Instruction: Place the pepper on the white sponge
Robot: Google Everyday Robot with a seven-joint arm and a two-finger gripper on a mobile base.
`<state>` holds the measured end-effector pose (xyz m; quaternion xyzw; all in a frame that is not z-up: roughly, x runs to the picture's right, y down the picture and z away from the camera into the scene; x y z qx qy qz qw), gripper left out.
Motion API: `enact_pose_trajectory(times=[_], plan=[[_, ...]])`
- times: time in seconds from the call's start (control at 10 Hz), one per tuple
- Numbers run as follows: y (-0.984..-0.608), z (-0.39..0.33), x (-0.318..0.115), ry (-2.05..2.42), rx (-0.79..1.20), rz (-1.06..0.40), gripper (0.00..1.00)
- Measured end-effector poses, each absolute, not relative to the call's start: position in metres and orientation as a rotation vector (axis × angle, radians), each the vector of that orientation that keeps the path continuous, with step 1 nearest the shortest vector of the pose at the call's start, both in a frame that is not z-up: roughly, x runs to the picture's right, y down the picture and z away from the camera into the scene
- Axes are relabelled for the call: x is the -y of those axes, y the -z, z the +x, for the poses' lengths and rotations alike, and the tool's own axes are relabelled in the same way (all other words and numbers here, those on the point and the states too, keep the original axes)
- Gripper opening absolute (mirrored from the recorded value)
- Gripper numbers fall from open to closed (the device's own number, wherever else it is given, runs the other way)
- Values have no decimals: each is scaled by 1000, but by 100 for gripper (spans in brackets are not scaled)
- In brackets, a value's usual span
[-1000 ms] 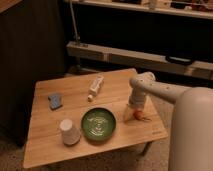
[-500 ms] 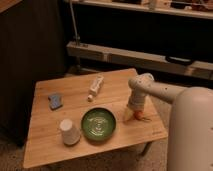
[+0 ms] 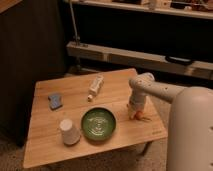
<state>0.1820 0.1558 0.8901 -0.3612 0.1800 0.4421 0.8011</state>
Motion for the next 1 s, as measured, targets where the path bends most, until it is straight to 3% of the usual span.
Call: enact_pose_trajectory(times=[0.6, 0.7, 1.0], plan=[[-895, 180, -155, -927, -401, -795, 46], [-894, 181, -154, -927, -401, -794, 41], [-891, 189, -147, -932, -399, -776, 9]])
